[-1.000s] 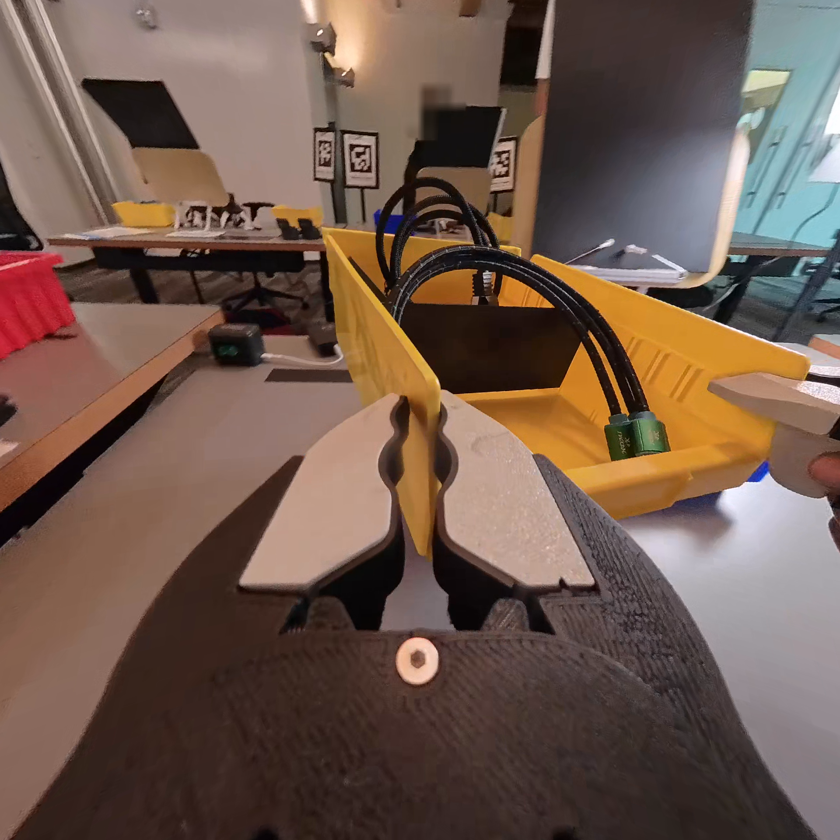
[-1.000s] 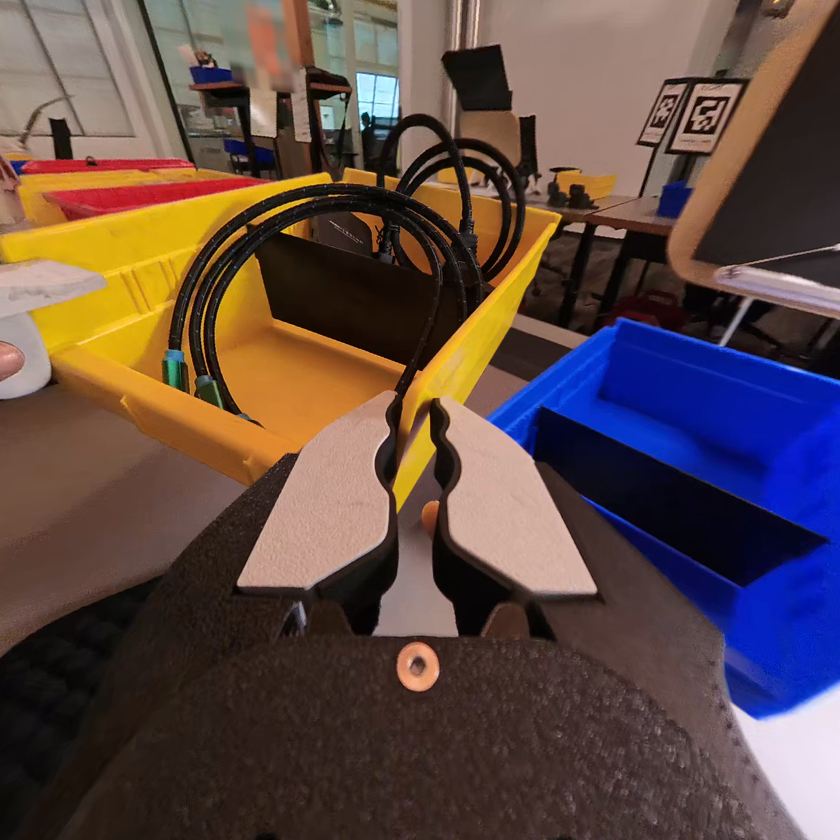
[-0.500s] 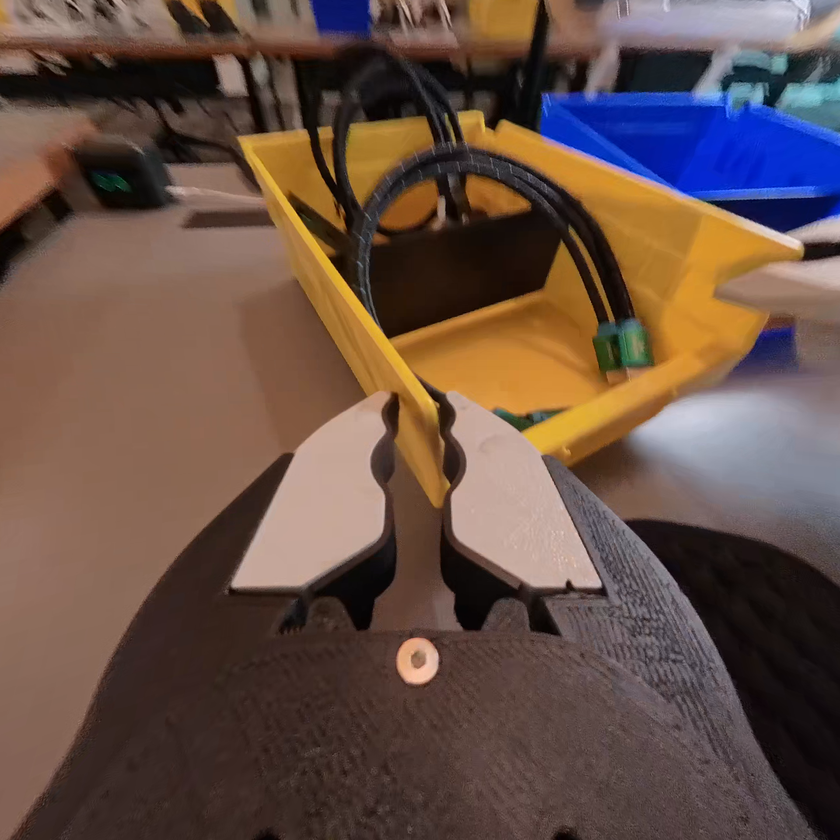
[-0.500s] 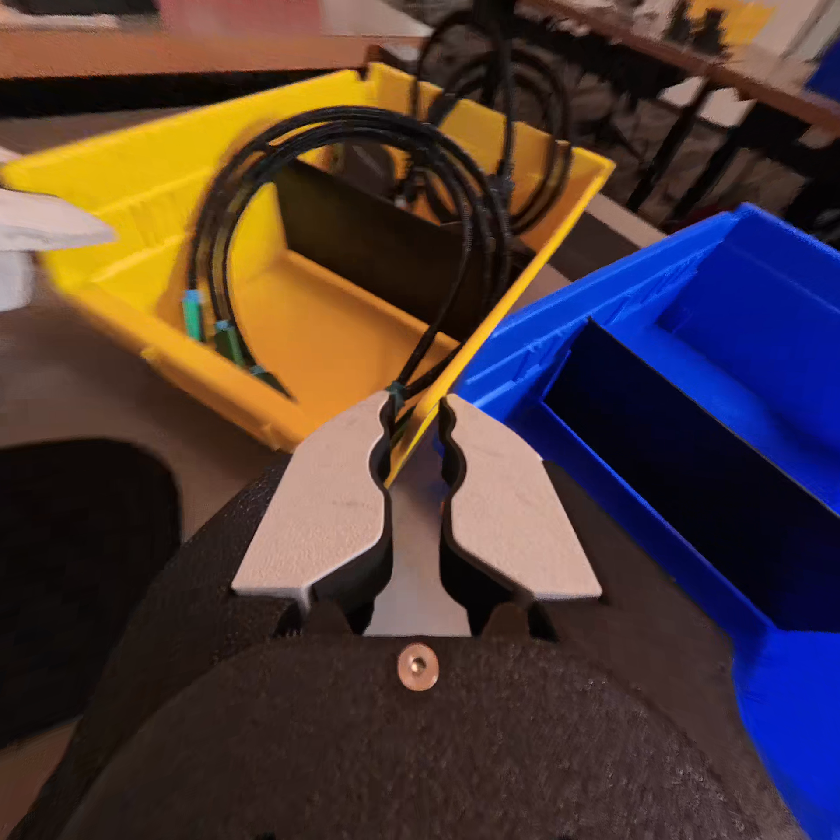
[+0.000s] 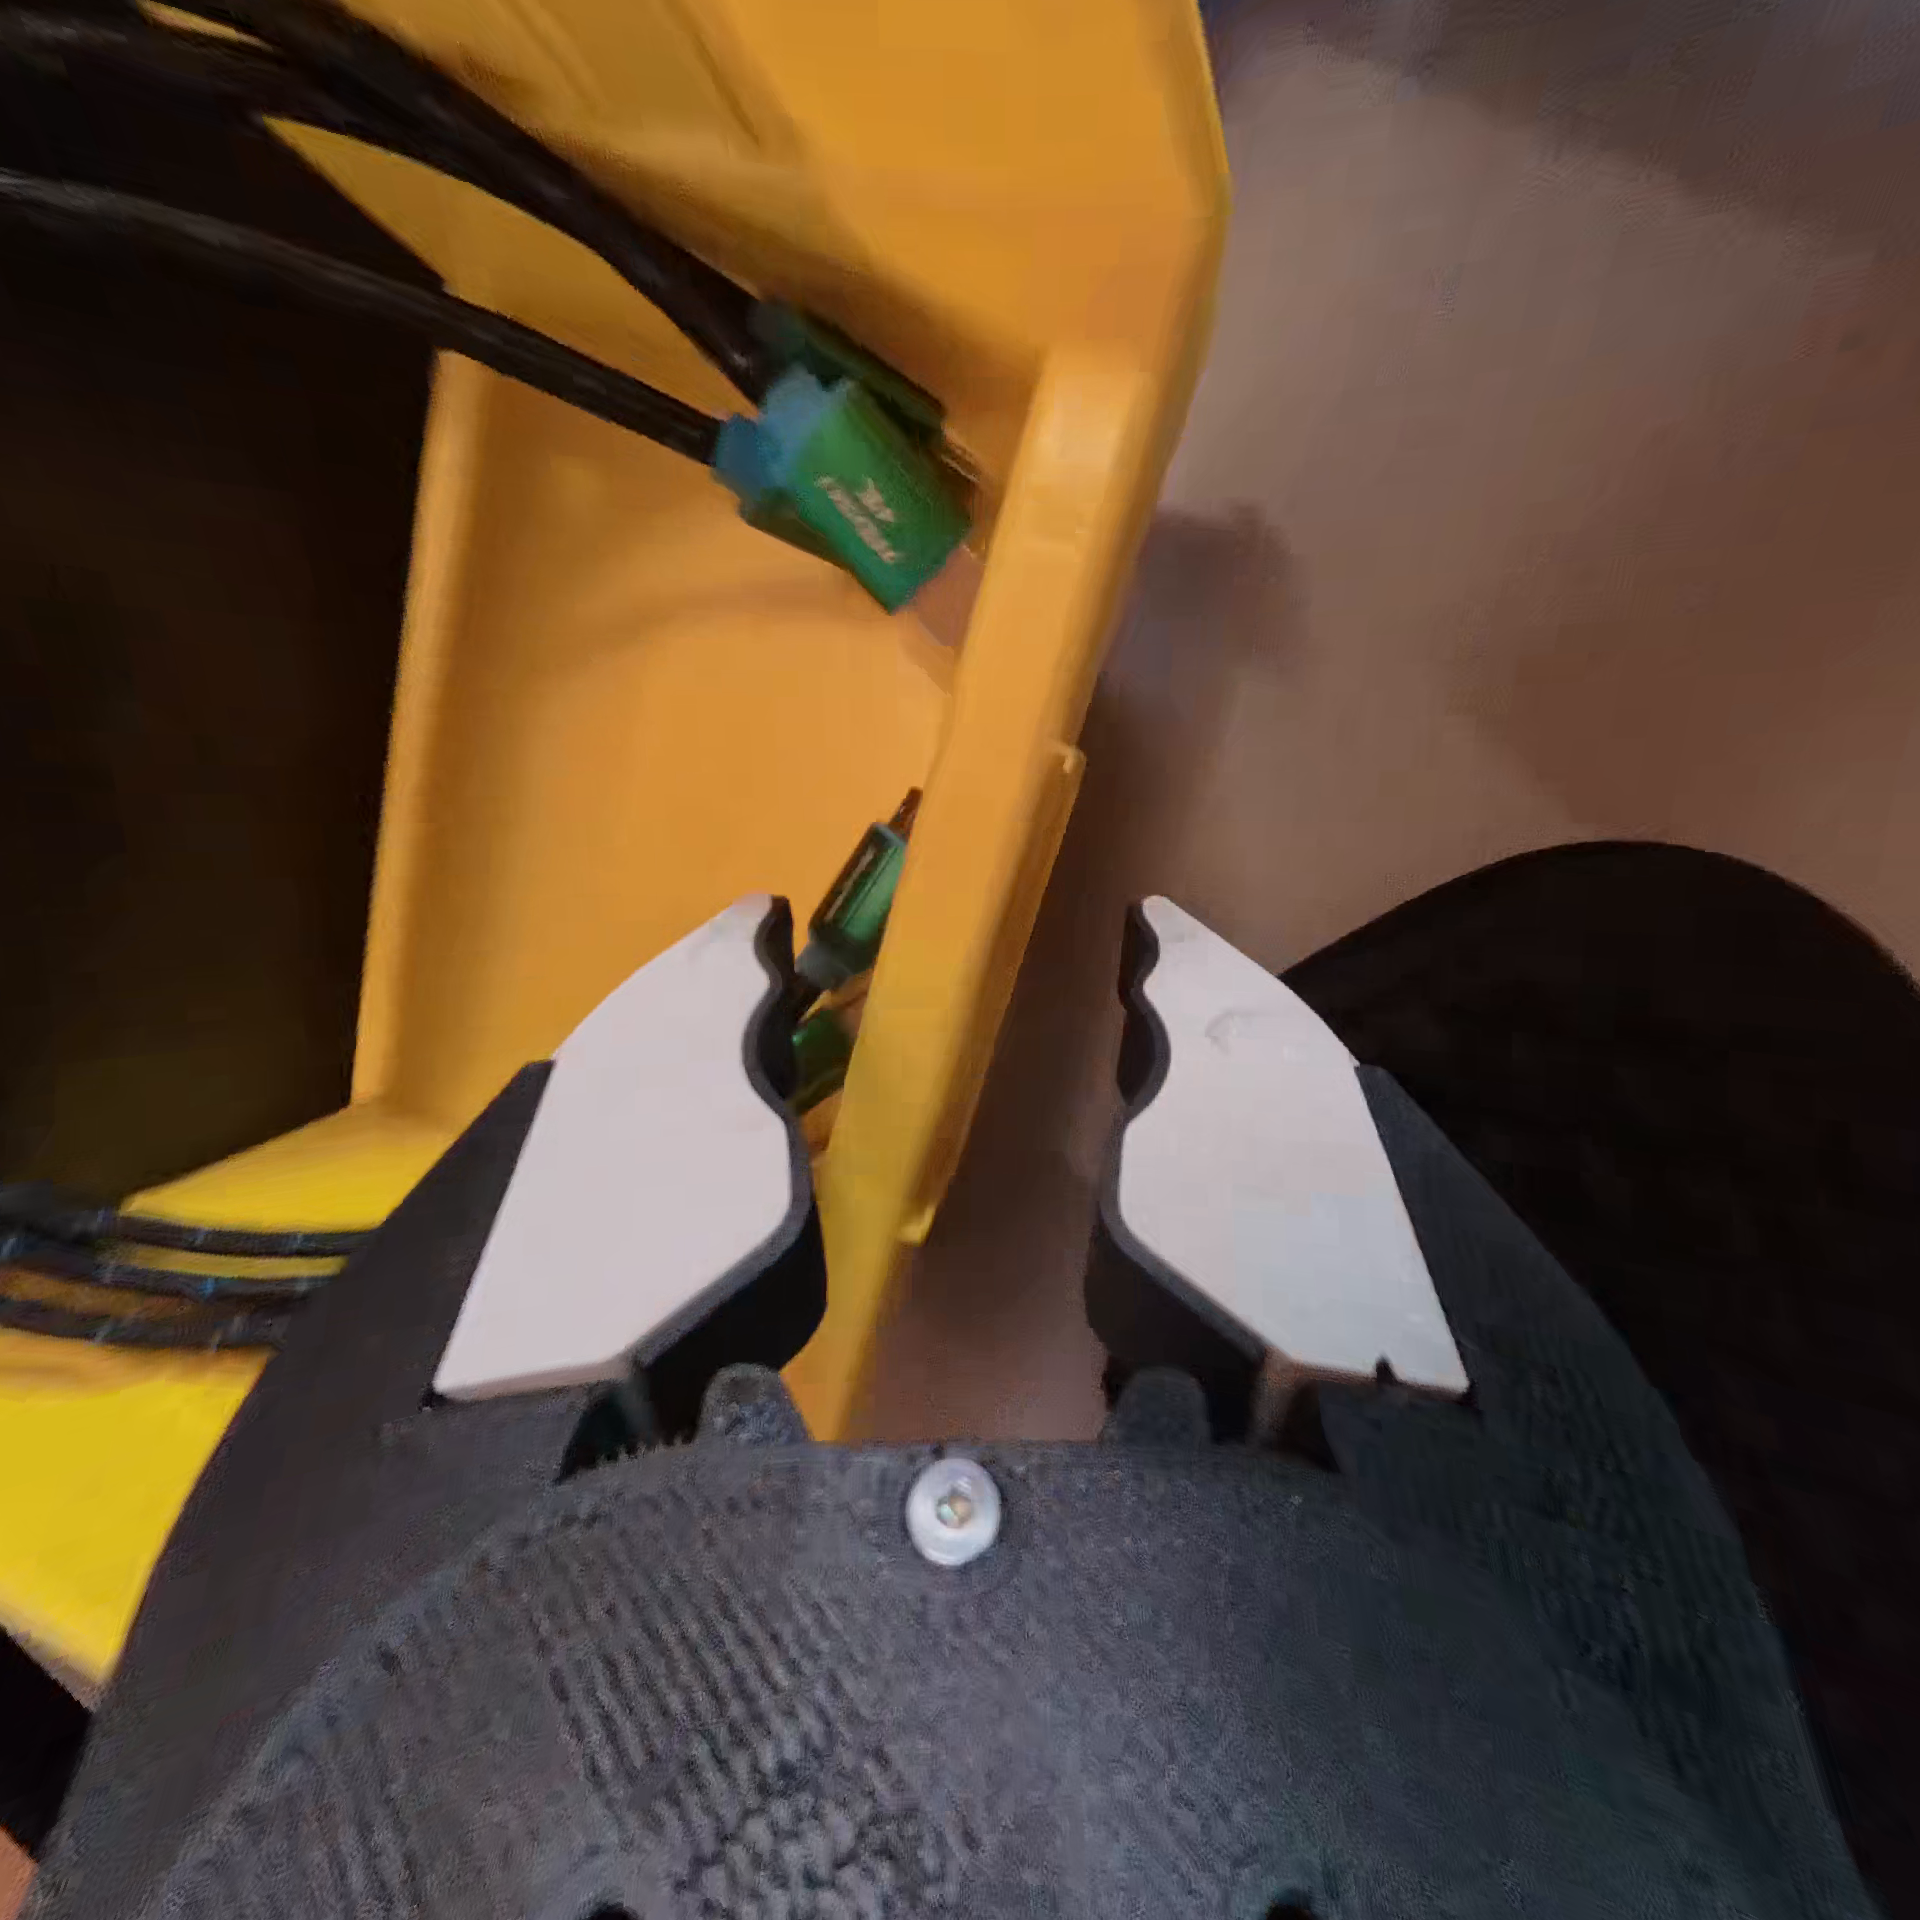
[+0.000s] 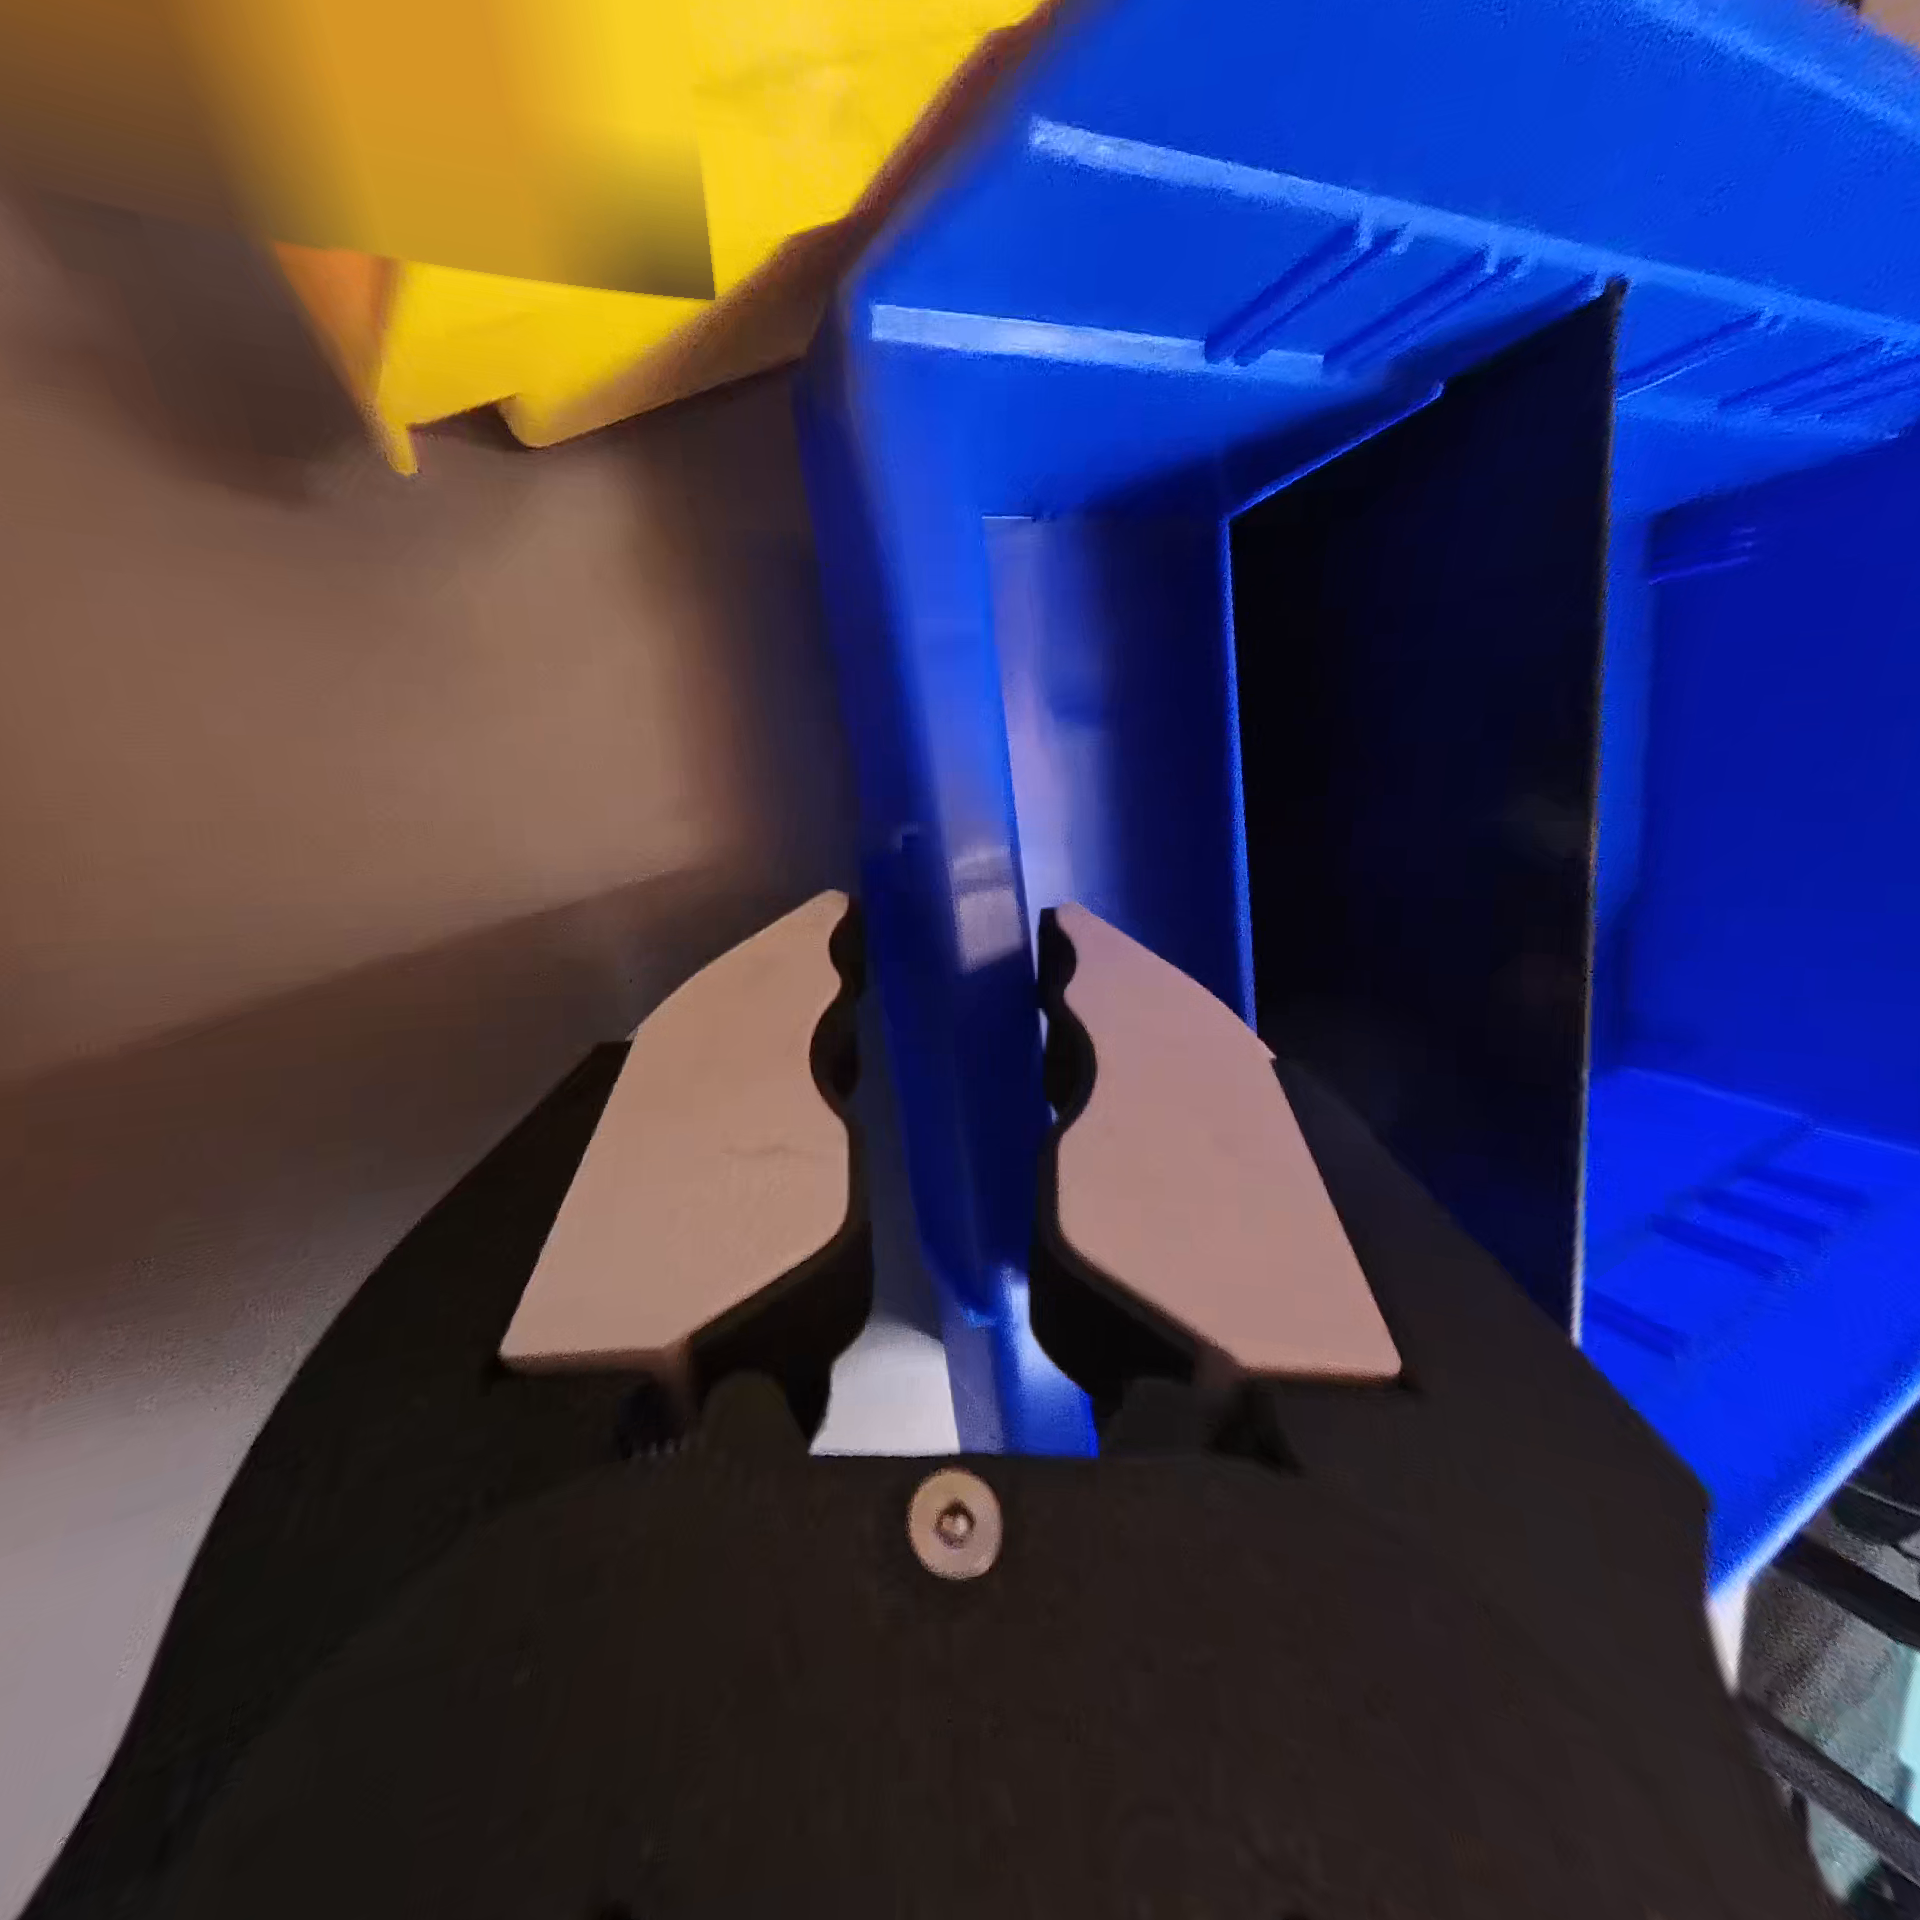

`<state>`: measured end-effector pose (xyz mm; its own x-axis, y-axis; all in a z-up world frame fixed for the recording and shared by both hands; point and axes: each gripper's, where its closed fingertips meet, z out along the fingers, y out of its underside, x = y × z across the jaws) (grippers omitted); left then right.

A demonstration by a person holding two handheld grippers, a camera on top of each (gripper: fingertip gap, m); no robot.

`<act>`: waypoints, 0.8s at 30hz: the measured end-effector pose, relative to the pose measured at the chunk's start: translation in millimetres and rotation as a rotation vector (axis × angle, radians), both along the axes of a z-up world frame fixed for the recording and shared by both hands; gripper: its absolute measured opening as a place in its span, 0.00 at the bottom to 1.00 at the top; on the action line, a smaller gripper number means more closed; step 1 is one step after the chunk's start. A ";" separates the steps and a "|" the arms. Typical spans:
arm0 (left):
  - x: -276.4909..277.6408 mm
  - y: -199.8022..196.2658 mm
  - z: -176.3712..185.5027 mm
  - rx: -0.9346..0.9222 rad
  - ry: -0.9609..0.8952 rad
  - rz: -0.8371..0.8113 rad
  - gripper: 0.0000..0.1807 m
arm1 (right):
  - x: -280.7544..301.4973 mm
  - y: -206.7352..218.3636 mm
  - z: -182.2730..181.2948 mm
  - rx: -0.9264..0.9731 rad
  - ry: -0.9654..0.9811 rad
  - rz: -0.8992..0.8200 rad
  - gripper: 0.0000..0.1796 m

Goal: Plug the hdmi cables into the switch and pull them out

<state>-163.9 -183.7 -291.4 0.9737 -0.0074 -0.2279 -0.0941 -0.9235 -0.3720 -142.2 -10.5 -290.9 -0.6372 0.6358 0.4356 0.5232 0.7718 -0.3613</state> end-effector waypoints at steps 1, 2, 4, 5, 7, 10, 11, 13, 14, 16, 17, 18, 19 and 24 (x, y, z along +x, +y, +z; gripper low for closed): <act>-1.7 2.3 -7.1 -0.037 0.003 -0.021 0.30 | 5.1 1.3 2.3 -0.015 -0.005 -0.003 0.17; -4.6 3.8 -11.3 -0.061 0.017 -0.036 0.23 | 12.2 3.5 3.9 -0.034 -0.012 -0.011 0.17; -5.8 7.5 -13.1 -0.069 0.014 -0.062 0.22 | 29.5 11.2 6.5 -0.055 -0.009 -0.014 0.17; -6.6 9.9 -13.1 -0.063 0.016 -0.064 0.22 | 39.5 16.2 7.7 -0.064 -0.004 -0.022 0.17; -9.6 15.1 -13.1 -0.048 0.046 -0.069 0.21 | 61.7 25.7 10.6 -0.090 0.011 -0.041 0.18; -12.1 22.1 -12.7 -0.037 0.088 -0.087 0.19 | 95.4 43.2 13.5 -0.102 0.042 -0.077 0.18; -12.8 24.4 -12.6 -0.036 0.105 -0.095 0.18 | 106.0 50.4 13.7 -0.096 0.053 -0.092 0.17; -13.6 28.4 -12.5 -0.042 0.121 -0.102 0.17 | 125.4 68.1 12.3 -0.067 0.067 -0.125 0.17; -14.2 30.9 -12.5 -0.043 0.123 -0.100 0.17 | 134.0 78.5 10.7 -0.049 0.069 -0.141 0.17; -16.7 36.2 -12.6 -0.040 0.126 -0.089 0.17 | 148.9 102.0 6.0 -0.008 0.063 -0.168 0.17; -18.3 38.7 -12.6 -0.039 0.125 -0.084 0.17 | 154.6 114.3 4.1 0.008 0.062 -0.180 0.17; -20.3 41.1 -12.6 -0.037 0.127 -0.081 0.17 | 159.1 126.3 3.5 0.011 0.063 -0.195 0.17; -22.4 43.3 -12.7 -0.034 0.126 -0.077 0.17 | 163.0 137.7 3.6 0.010 0.057 -0.206 0.17; -34.1 52.3 -13.1 -0.033 0.118 -0.054 0.17 | 168.0 193.6 3.0 0.021 0.032 -0.237 0.16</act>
<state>-198.0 -131.4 -304.6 0.9381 -0.0686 -0.3396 -0.1855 -0.9273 -0.3250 25.8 183.1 -287.9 -0.4567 0.7564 0.4682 0.6792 0.6364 -0.3657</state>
